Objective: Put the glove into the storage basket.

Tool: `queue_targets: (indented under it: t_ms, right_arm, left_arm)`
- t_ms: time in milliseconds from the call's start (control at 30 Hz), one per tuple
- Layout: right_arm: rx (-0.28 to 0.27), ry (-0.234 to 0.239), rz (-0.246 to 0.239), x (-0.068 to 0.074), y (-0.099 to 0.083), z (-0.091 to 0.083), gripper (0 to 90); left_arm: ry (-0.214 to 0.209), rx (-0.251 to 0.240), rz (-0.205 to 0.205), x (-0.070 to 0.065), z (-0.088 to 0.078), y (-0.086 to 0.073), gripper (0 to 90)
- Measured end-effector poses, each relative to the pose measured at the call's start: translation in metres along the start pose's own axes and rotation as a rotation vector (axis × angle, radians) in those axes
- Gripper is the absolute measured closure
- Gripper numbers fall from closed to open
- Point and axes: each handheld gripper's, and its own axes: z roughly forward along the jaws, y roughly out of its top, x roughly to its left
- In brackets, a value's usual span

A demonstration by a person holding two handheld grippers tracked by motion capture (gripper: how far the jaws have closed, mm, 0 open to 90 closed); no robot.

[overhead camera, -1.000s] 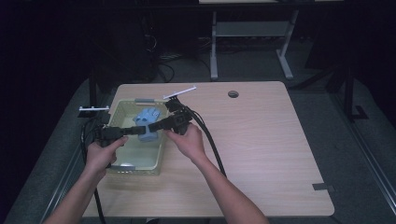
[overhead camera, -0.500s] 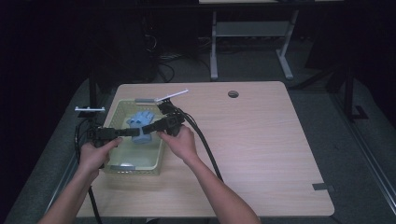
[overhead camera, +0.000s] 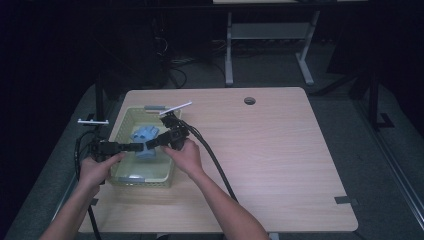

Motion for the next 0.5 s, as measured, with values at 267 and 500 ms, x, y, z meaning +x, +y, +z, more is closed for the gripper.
queue_targets:
  t_ms: [267,500]
  right_arm:
    - [0.054,-0.026,0.024,-0.006,-0.005,0.019,72.7]
    - [0.074,-0.032,0.037,-0.013,-0.007,0.024,72.1]
  left_arm:
    - [0.071,0.070,0.010,0.008,0.008,-0.002,74.6]
    - [0.084,0.092,-0.002,0.013,0.014,-0.002,74.6]
